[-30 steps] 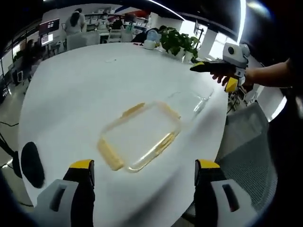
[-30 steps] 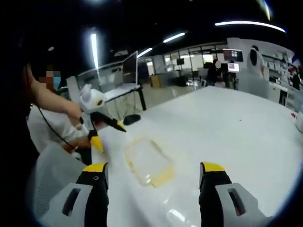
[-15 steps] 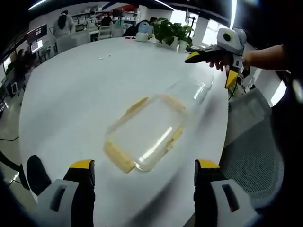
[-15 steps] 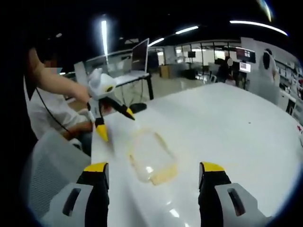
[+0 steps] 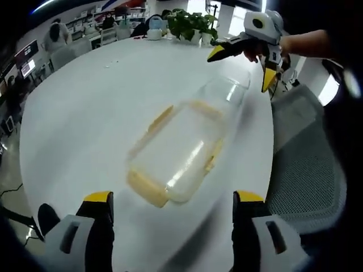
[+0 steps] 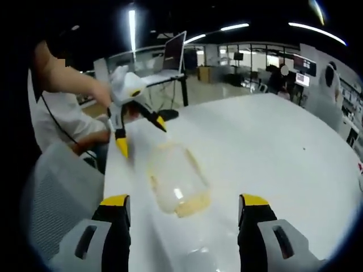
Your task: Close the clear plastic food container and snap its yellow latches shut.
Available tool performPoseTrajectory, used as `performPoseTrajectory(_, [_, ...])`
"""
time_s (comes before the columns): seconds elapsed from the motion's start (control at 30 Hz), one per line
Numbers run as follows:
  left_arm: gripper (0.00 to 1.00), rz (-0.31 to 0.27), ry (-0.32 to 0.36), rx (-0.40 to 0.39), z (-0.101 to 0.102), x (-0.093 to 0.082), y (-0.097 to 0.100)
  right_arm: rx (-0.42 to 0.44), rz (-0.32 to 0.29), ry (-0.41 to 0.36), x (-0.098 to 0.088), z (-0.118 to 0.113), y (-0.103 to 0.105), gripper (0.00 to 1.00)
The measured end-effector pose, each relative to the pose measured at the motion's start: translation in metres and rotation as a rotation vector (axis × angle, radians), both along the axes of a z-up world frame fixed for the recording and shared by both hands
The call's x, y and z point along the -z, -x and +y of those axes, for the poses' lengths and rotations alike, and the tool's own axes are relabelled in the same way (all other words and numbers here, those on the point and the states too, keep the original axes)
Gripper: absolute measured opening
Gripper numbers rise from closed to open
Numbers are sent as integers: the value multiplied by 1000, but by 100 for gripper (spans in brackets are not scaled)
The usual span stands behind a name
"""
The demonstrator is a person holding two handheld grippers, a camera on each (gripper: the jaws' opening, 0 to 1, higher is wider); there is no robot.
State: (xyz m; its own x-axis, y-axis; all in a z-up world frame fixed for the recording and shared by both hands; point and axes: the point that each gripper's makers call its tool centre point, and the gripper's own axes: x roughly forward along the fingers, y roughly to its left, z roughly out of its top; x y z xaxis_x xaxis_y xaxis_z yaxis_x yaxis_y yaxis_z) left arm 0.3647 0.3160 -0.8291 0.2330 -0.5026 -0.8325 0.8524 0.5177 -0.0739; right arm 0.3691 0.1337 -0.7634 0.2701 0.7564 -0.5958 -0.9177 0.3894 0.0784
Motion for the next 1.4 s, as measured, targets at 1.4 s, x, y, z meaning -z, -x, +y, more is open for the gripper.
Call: performPoseTrajectory(1.4, [84, -2, -194, 335, 5, 26, -14, -180, 32, 204, 45, 10, -7, 75])
